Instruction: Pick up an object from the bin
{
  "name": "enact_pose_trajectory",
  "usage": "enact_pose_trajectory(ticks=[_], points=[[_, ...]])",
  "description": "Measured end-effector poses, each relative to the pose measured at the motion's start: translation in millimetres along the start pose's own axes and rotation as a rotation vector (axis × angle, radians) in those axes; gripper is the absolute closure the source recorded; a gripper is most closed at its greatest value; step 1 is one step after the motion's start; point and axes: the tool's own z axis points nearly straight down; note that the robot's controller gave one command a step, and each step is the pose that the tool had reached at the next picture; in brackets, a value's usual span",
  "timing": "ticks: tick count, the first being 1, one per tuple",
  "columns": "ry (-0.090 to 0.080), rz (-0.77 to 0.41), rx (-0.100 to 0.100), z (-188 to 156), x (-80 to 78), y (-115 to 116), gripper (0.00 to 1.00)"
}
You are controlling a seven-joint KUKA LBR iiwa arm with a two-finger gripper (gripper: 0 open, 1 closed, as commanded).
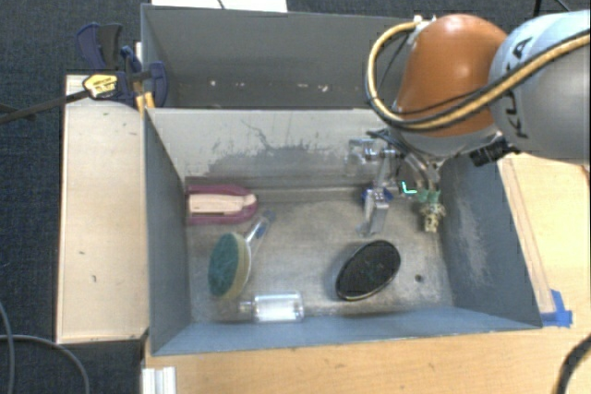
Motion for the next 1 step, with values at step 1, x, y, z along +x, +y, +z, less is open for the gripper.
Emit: enact_pose_trajectory(ticks=[1], points=[[0.010,-0.078,0.000,103.1,91.0,-15.3,0.00]])
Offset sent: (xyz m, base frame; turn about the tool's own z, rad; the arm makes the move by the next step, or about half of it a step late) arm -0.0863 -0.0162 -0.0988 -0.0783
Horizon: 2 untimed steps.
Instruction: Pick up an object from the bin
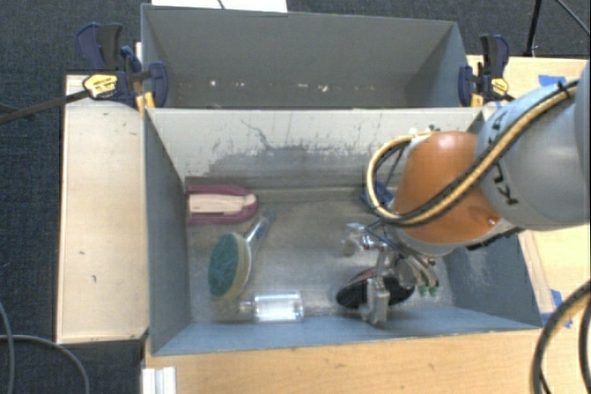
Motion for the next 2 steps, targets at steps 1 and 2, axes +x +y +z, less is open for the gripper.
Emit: enact_pose_trajectory(ticks=[1,2], points=[[-0.014,0.002,0.000,-4.2,-5.1,0.2,1.00],[-0.014,0.003,0.000,-4.2,-5.1,0.2,0.00]])
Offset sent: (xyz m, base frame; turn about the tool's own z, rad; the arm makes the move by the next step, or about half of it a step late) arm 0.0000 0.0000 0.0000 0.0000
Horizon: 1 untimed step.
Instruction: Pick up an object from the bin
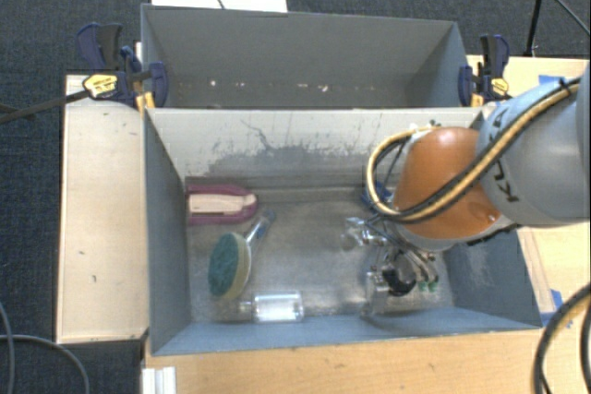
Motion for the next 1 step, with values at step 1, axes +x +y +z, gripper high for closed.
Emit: enact_pose_trajectory(ticks=[1], points=[[-0.001,-0.135,0.003,-2.4,9.6,-58.9,0.00]])
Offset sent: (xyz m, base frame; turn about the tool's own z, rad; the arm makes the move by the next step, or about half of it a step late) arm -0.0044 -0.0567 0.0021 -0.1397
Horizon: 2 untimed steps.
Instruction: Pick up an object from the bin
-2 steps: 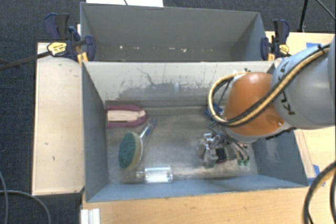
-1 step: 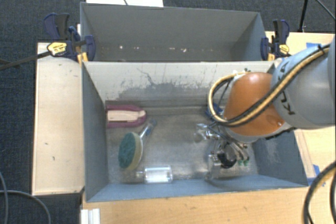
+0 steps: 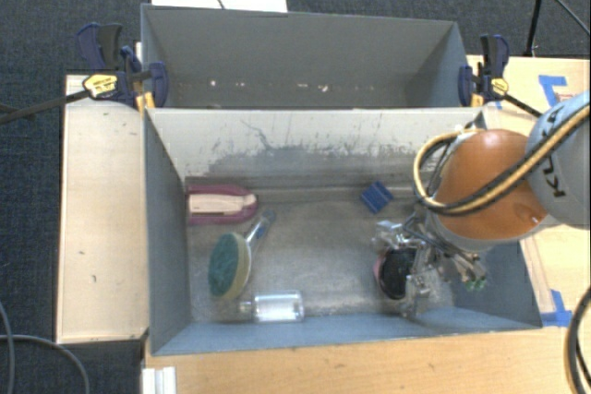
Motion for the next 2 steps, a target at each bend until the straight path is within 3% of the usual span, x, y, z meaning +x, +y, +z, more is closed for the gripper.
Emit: enact_pose_trajectory(ticks=[1,2], points=[[0.000,-0.002,-0.003,0,-0.9,3,1.00],[-0.005,-0.442,-0.003,18,-25.1,-70,1.00]])
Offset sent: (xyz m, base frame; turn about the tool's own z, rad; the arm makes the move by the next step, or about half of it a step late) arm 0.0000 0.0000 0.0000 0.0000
